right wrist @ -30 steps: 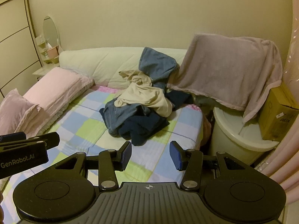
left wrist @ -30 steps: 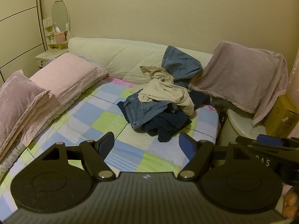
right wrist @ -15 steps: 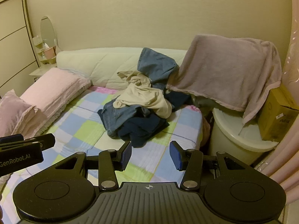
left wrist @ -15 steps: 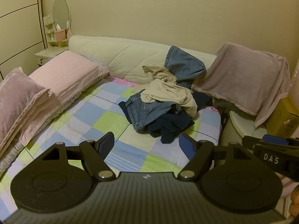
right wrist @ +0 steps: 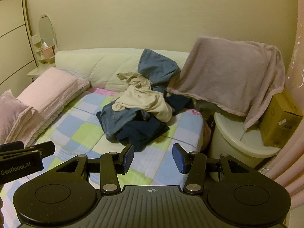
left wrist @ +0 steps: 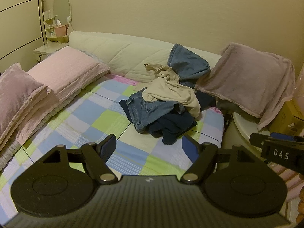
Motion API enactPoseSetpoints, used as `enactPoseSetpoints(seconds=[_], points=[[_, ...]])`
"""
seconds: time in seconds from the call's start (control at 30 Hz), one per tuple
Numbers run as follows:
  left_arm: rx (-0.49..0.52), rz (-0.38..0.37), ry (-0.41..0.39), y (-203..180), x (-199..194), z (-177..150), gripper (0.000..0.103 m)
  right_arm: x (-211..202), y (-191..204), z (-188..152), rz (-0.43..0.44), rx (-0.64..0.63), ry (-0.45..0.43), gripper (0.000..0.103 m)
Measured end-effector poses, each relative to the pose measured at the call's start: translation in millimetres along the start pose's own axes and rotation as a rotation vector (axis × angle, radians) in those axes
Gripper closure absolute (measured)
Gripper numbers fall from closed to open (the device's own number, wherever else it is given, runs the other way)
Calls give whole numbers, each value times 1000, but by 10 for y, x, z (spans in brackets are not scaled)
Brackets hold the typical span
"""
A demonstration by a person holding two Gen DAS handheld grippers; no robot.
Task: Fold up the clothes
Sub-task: 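Move both grippers toward the clothes pile on the bed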
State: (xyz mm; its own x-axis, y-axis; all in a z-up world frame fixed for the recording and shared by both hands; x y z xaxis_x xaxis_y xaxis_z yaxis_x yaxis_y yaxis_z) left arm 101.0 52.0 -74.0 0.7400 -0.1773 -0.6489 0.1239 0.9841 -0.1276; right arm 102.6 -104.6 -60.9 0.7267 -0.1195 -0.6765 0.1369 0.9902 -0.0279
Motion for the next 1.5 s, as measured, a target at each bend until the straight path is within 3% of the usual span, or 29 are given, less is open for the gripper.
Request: enactPoseSetpoints(seconds=[0.83,1.5], points=[[-67,1,-9,234,7,-51,30,81,90,69,7,-34,-8,54],[-111,16,-20,212,317,142,30,569,-112,297,63,-101,-7,54]])
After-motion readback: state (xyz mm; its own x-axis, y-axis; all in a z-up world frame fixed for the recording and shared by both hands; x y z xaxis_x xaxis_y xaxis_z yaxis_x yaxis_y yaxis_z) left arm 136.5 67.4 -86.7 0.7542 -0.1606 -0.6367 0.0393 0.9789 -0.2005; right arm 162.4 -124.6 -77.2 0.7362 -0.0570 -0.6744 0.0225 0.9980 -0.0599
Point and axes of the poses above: each gripper's, at about its wrist camera, not at the fingertips, and x roughly the way its jaws point, y to its left, z to its top, the point moved 9 cm from there along x, roughly the way its jaws point, and after that the axes turned 9 degrees about -z, right-handed, at the moved point
